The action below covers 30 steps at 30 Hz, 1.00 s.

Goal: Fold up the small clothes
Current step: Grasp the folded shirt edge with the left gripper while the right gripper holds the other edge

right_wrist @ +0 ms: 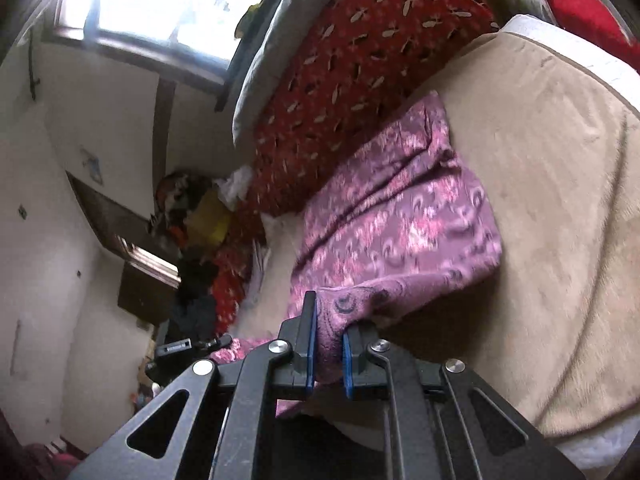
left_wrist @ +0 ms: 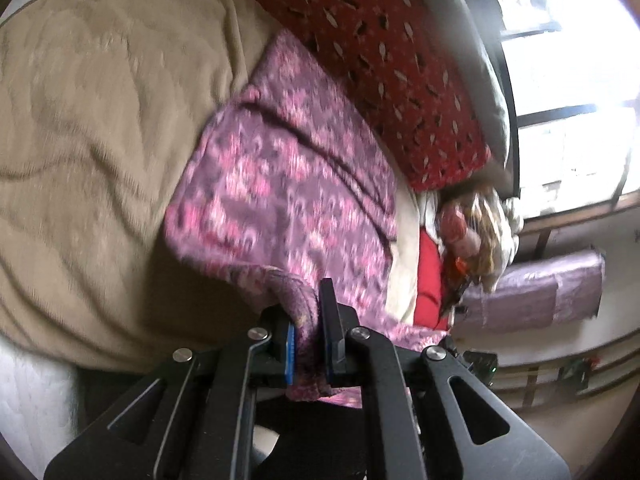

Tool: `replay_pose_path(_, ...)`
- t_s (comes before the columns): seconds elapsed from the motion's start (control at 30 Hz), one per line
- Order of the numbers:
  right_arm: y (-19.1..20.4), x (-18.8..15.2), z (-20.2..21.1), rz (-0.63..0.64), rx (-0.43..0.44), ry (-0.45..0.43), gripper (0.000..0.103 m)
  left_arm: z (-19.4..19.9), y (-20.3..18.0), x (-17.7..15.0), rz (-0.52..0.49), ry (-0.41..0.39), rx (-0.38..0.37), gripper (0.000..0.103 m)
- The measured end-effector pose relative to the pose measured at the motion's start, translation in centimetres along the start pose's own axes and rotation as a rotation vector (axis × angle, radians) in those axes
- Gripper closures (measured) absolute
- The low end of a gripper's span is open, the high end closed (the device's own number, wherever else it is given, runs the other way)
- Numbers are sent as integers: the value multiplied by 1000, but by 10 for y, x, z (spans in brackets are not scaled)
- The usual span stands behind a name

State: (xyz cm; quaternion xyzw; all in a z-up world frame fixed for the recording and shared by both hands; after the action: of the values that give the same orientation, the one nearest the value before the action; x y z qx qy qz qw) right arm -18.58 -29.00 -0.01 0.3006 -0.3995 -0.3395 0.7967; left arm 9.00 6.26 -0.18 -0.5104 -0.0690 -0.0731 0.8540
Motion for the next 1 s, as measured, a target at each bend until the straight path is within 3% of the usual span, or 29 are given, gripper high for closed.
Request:
replay_pose_path(0.27,-17,67,-57,-104,29,-54,93,-29,6,79,55,-66,64,96)
replay_pose_path(0.77,-75,199,-192,-325,54,-136,93,-122,-3,245,99,-115,81,96)
replay_pose_path(0.9,-89,222,-220,-339,9,-130,93,-158,0,279,77,-114,167,96)
replay_pose_path(1.0,-101,232,-241,-367,-62,-79,89,-185,20,295,114,-89,235,96)
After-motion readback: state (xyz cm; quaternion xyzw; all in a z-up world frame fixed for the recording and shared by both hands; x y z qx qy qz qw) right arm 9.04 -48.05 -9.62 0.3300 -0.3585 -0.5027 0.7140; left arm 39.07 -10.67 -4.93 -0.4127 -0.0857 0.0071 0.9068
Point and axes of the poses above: each gripper's, at about its wrist camera, not at the fingertips, and z roughly against the way its jaws point, y to its left, x to its top, the point moved 1 cm from there along -z, roughly the way its jaws point, and after that the axes turned 10 degrees about -x, right-handed, at the moved point
